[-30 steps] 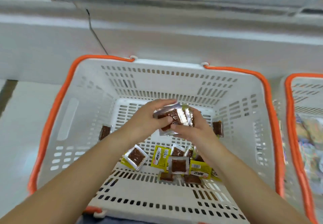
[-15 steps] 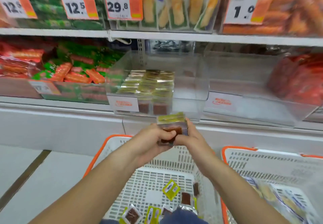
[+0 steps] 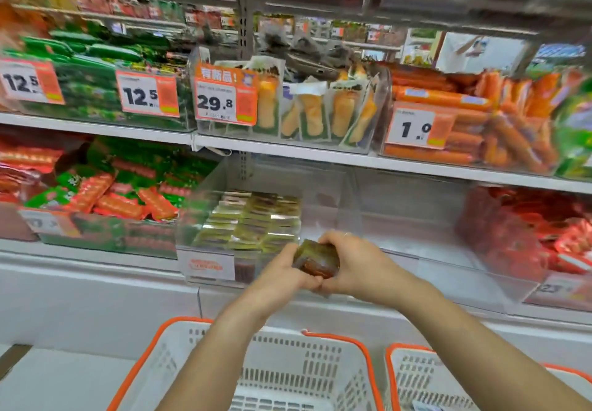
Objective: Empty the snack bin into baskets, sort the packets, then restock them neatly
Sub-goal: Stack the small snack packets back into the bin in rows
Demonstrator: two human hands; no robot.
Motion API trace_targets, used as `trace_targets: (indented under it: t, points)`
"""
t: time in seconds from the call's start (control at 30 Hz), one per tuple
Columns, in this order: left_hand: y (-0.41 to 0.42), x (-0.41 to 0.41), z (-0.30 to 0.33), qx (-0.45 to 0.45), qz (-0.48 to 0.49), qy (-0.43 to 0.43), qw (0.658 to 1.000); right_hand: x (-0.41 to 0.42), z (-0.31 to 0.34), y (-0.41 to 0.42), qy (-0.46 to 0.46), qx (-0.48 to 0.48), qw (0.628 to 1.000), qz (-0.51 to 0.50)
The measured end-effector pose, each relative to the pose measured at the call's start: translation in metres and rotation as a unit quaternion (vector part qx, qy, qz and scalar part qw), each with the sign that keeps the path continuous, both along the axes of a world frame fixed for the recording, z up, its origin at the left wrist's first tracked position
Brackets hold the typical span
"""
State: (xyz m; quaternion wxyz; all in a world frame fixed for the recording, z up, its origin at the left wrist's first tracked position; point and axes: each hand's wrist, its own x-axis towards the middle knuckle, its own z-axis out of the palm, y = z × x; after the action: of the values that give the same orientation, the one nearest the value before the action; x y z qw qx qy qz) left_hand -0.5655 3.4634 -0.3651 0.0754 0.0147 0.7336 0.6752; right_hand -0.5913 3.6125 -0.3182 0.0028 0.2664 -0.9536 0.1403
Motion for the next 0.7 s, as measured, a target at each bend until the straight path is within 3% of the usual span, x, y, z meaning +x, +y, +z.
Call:
trace_targets:
  t: [0.07,0.1,0.13,0.17,0.2,0.23,0.47,0.7]
  points:
    - [-0.009,-0.018,0.001,-0.006,0.031,0.035,0.999,-0.026,0.004,-0.009,-0.013,0.020,1.000,-0.018]
    - [-0.017,-0.030,-0.003,-0.082,0.094,0.064,0.990,-0.040,0.006,-0.013,-0.008,0.025,0.999,-0.032]
    - [-0.028,-0.039,-0.008,-0.220,0.164,0.098,0.956,-0.057,0.007,-0.018,-0.001,0.025,0.998,-0.055]
    - [-0.038,-0.046,-0.015,-0.358,0.214,0.119,0.901,-0.073,0.009,-0.022,0.006,0.018,0.997,-0.078]
    - [-0.048,-0.051,-0.020,-0.444,0.240,0.127,0.854,-0.092,0.008,-0.027,0.011,0.014,0.995,-0.100]
    - [-0.055,-0.054,-0.026,-0.483,0.255,0.124,0.828,-0.112,0.005,-0.031,0.012,0.017,0.993,-0.120]
    - [-0.060,-0.069,-0.051,-0.444,0.340,0.198,0.805,-0.210,-0.043,-0.054,-0.063,0.084,0.973,-0.206]
    - [-0.060,-0.071,-0.057,-0.428,0.360,0.228,0.797,-0.265,-0.083,-0.063,-0.116,0.006,0.964,-0.240]
